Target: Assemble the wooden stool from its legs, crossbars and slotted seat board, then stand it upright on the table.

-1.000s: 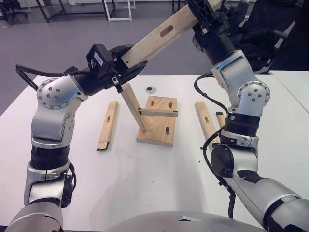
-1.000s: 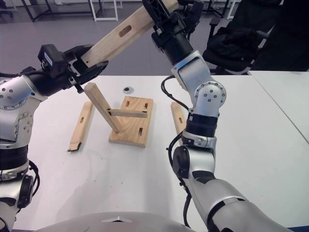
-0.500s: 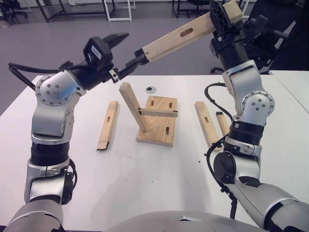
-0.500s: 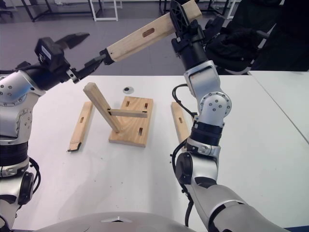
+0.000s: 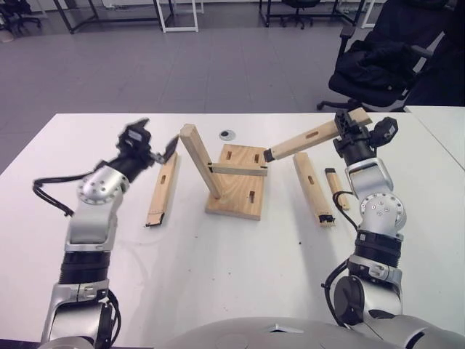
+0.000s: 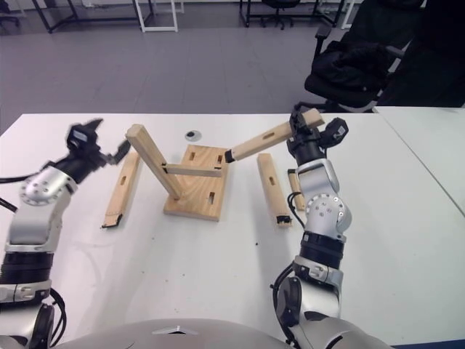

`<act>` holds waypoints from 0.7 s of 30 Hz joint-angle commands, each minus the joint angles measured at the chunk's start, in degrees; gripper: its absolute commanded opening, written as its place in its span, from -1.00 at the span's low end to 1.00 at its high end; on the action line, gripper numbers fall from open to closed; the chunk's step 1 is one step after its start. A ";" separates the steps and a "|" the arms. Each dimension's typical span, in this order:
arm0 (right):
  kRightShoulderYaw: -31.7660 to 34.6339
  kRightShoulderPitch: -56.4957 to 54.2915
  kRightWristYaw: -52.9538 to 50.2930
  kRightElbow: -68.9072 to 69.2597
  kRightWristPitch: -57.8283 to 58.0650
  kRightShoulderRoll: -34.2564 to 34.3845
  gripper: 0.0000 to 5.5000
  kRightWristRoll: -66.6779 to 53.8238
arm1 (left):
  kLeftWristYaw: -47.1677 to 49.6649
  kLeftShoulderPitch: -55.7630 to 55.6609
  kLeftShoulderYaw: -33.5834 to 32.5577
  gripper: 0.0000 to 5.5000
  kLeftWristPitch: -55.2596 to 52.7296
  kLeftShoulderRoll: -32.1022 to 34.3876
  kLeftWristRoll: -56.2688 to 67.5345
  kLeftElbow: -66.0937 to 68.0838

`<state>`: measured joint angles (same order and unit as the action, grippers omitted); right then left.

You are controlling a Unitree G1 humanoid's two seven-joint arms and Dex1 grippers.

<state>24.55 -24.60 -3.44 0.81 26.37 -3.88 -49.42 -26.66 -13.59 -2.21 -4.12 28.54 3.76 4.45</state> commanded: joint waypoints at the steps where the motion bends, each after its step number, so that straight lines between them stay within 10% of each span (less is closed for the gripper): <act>1: -1.04 1.46 -0.18 -0.42 -0.68 -0.51 -0.64 2.94 | -1.29 1.79 7.71 0.54 5.49 0.27 -7.63 5.89; 21: -2.66 -5.46 5.54 -10.11 -8.15 -0.17 -0.64 9.20 | -5.03 0.79 16.13 0.54 3.00 -2.89 -13.55 3.28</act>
<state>20.90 -27.99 1.07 -11.76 17.07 -2.39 -38.31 -31.31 -11.69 14.50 -0.82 24.99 -9.55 8.93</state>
